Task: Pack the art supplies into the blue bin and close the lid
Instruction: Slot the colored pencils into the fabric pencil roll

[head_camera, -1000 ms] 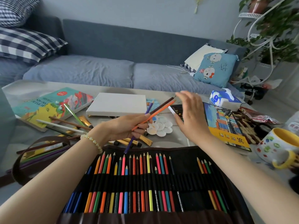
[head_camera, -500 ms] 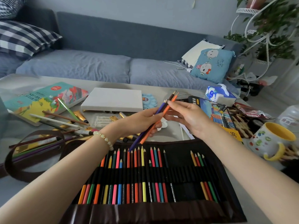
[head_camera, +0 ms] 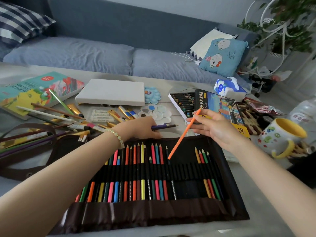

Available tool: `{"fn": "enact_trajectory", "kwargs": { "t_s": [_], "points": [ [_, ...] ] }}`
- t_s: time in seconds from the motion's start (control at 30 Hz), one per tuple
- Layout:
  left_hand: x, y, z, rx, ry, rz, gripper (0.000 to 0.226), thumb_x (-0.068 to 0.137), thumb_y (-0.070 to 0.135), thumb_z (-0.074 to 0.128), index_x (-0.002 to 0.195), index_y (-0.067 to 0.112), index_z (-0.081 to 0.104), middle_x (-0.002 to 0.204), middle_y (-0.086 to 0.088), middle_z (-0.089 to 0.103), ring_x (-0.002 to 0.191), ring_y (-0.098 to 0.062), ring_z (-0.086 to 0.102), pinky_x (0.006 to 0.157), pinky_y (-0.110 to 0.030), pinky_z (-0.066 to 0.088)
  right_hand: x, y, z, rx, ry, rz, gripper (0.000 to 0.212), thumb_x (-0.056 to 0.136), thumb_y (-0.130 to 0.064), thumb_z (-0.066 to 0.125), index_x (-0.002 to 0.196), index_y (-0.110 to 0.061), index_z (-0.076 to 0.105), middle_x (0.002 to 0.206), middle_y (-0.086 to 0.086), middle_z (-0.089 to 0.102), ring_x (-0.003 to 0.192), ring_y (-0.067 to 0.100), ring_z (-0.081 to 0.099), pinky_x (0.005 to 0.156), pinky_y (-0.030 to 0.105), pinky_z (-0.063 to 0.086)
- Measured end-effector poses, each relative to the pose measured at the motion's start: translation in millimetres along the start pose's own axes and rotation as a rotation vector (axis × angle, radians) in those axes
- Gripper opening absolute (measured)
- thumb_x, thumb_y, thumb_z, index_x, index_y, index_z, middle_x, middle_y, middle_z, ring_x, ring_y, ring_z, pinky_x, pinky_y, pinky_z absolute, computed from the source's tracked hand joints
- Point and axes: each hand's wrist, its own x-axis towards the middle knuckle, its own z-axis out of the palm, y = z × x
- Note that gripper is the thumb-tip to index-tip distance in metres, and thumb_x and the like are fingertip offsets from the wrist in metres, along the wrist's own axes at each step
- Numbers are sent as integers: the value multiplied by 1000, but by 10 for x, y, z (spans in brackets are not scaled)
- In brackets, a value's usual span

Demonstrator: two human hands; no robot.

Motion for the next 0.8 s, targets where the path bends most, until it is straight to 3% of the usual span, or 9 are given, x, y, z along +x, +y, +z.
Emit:
{"fn": "enact_trajectory", "kwargs": {
  "t_s": [0.2, 0.37, 0.6, 0.73, 0.8],
  "points": [
    [-89, -130, -122, -341, -40, 19, 16, 84, 37, 68, 97, 29, 72, 87, 7, 66, 85, -11, 59, 82, -24, 44, 30, 3, 103, 6, -56, 25, 5, 93, -14, 57, 97, -15, 59, 99, 13, 73, 86, 24, 72, 65, 23, 57],
    [-162, -128, -193, -486, -38, 0, 8, 84, 37, 68, 92, 37, 68, 79, 7, 54, 75, -11, 47, 65, -22, 37, 108, -110, 169, -45, -111, 32, 4, 92, -15, 58, 95, -16, 59, 92, 11, 72, 77, 19, 72, 62, 21, 57],
    [-185, -125, -175, -635, -10, -29, 40, 81, 35, 72, 112, 20, 53, 77, 4, 49, 67, -9, 45, 59, -23, 37, 290, -247, 424, -321, -158, 47, 18, 86, -19, 68, 101, -10, 61, 80, 8, 69, 58, 9, 62, 57, 19, 55],
    [-194, -146, -141, -688, 16, -24, 53, 80, 32, 73, 123, 12, 48, 70, 4, 51, 59, -7, 45, 55, -22, 36, 290, -252, 601, -567, -277, 97, 31, 80, -26, 74, 105, -11, 65, 85, 3, 63, 68, 8, 56, 53, 17, 49],
    [-205, -156, -146, -701, 4, -32, 53, 81, 33, 72, 123, 12, 47, 71, 4, 53, 59, -6, 46, 55, -22, 37, 309, -257, 641, -427, -257, 136, 22, 84, -24, 69, 103, -13, 66, 86, 0, 60, 67, 7, 53, 52, 17, 48]
  ]
}}
